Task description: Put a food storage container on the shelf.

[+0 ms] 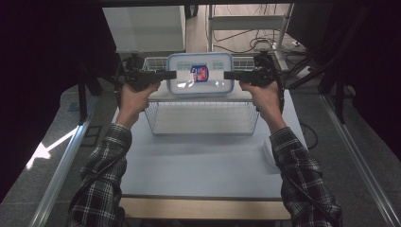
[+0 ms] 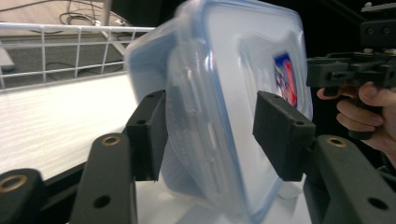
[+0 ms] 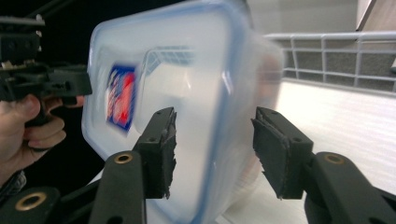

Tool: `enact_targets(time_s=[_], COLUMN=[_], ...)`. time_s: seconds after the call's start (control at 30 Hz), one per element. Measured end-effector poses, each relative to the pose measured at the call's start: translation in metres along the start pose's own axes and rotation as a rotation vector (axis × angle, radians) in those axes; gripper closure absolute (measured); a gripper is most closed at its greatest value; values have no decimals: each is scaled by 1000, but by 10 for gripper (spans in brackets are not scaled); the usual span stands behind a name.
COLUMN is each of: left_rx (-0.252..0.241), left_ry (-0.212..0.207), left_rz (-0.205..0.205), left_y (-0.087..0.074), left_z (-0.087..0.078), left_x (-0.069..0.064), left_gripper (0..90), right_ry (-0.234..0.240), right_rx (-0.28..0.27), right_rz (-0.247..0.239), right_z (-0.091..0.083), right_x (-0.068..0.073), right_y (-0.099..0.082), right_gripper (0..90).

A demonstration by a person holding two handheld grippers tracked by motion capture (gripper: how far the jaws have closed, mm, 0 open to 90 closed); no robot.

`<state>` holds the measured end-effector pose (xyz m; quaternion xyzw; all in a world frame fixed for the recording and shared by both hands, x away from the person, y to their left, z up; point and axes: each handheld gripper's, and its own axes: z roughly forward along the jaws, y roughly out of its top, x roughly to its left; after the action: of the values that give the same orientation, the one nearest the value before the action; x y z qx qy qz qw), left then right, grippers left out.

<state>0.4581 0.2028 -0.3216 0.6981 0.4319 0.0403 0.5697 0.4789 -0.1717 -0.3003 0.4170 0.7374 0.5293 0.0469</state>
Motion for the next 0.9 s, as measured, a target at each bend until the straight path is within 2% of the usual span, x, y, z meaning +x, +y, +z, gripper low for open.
enact_targets(time_s=[0.03, 0.07, 0.1, 0.23, 0.27, 0.3, 0.33, 0.37, 0.4, 0.57, 0.77, 0.9], left_rx=[-1, -1, -9, -19, -18, -28, -28, -5, 0, -5, -25, -40], left_ry=[-2, -2, -18, -22, -11, 40, 40, 89, 95, 127, 132, 146], left_rz=[-12, -12, -40, -54, -52, -31, -31, -10, 5, 43, 33, 45], left_y=[0, 0, -1, 0, 1, 2, 2, 4, 4, 6, 6, 7], left_z=[1, 1, 3, 5, 5, 6, 6, 7, 9, 11, 13, 15], left_x=[2, 2, 7, 11, 11, 10, 10, 8, 8, 5, 8, 9], left_gripper=[424, 420, 419, 401, 401, 392, 393, 393, 425, 451, 464, 468], right_ry=[-21, -21, -23, -20, -20, -23, -20, -20, -24, -37, -41, -53], right_rx=[8, 8, 4, 0, 0, 1, 0, 0, -31, -21, -25, -29], right_rz=[-7, -7, 11, 33, 33, 34, 39, 39, 42, 32, 29, 23], right_z=[2, 2, 5, 5, 5, 6, 6, 6, 4, 5, 3, 3], right_x=[1, 1, -1, -5, -5, -6, -6, -6, -6, -4, -3, -1], right_y=[-1, -1, -2, -1, -1, -2, -2, -2, -2, -1, -3, -3], right_gripper=[492, 492, 498, 526, 526, 527, 539, 539, 592, 591, 596, 598])
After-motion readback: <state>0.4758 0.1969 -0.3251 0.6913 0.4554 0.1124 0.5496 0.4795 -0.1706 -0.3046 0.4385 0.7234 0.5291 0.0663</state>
